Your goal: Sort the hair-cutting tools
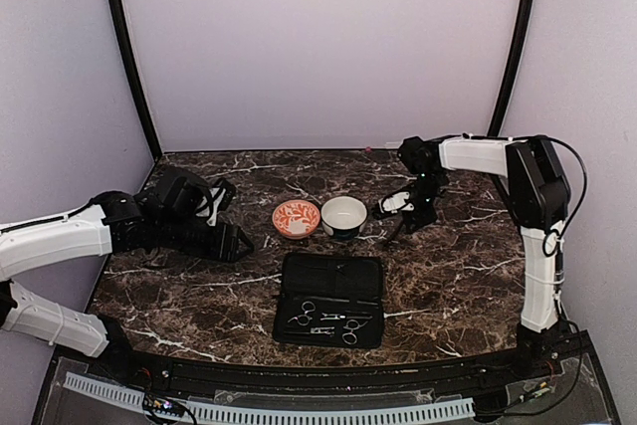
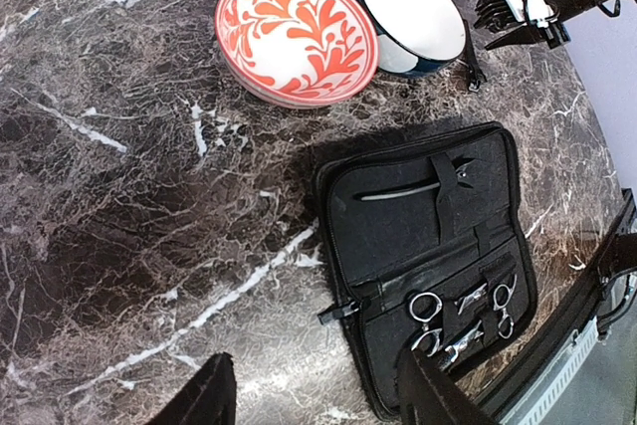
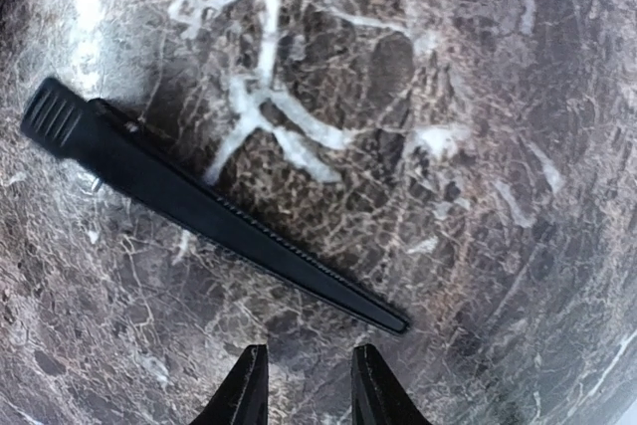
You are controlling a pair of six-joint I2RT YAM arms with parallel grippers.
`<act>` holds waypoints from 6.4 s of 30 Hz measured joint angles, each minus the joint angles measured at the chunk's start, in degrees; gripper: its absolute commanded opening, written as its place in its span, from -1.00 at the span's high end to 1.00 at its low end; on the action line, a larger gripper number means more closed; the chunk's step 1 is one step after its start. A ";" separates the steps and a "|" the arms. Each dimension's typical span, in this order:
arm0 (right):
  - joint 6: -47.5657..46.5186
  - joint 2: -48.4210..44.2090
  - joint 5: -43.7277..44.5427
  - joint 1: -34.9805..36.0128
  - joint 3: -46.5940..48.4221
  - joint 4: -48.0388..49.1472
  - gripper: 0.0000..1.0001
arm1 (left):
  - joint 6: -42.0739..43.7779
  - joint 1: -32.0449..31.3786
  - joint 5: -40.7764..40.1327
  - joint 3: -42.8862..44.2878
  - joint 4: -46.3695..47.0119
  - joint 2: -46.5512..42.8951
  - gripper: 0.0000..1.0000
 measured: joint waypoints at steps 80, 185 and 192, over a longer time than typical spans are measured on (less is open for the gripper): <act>42.86 -7.69 -8.33 36.52 -9.16 21.16 1.00 | 9.99 -2.97 -13.60 -0.81 1.95 -8.11 -0.20; 40.24 -27.56 -15.52 13.31 -41.62 20.87 0.43 | 5.14 -3.15 6.75 0.46 9.07 22.25 1.00; 40.06 -26.08 -17.27 13.42 -41.00 19.65 0.45 | 5.22 -3.17 8.74 1.03 11.47 25.33 1.00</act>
